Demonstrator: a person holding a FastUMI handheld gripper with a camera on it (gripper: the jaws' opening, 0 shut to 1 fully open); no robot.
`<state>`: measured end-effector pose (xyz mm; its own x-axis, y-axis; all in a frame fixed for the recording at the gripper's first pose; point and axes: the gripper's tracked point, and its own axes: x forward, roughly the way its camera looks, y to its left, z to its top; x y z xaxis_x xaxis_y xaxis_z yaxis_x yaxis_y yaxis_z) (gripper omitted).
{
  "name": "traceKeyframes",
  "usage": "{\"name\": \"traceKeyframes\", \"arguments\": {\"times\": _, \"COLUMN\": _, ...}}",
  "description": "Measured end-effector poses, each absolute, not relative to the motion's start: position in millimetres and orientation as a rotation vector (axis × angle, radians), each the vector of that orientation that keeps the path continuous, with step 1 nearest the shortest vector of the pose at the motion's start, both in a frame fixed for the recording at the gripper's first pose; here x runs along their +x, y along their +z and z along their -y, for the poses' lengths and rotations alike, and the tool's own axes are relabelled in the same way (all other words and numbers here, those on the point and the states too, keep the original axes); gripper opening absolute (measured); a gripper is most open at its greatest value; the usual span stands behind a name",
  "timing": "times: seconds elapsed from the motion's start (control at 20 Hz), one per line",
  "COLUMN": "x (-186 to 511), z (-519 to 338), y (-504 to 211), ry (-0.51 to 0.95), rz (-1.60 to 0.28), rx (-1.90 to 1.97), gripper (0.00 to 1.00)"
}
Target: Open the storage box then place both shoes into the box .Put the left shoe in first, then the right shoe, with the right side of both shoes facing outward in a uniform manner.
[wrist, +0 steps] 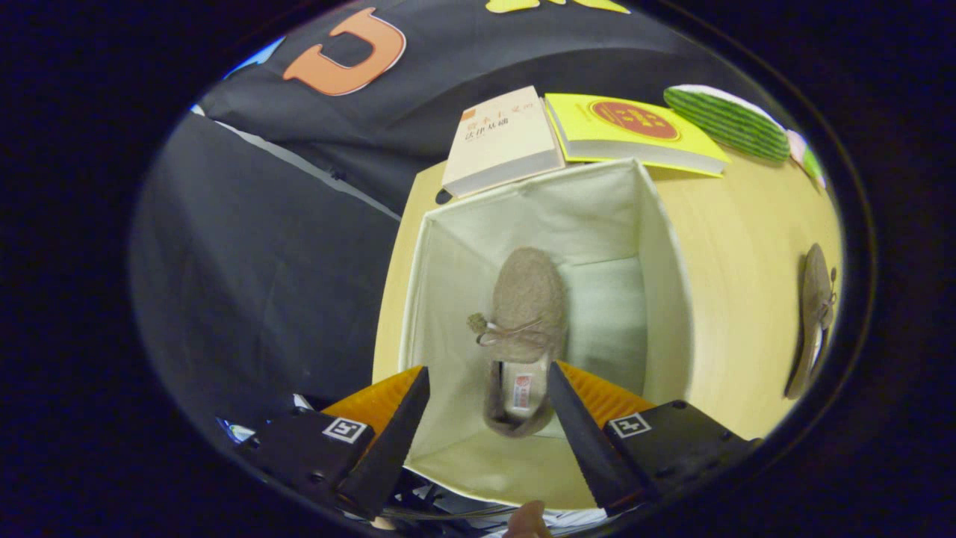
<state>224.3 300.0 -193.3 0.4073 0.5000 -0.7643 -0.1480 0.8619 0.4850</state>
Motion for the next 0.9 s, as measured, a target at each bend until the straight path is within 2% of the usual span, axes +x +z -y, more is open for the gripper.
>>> {"name": "traceKeyframes", "arguments": {"times": 0.3, "x": 206.3, "z": -239.7, "y": -149.4, "ry": 0.404, "rz": -0.975, "rx": 0.210, "gripper": 1.00}}
{"name": "traceKeyframes", "arguments": {"times": 0.5, "x": 211.2, "z": -183.6, "y": -132.9, "ry": 0.333, "rz": -0.883, "rx": 0.140, "gripper": 1.00}}
{"name": "traceKeyframes", "arguments": {"times": 0.9, "x": 219.9, "z": -63.6, "y": -170.0, "ry": 0.198, "rz": -0.926, "rx": 0.092, "gripper": 1.00}}
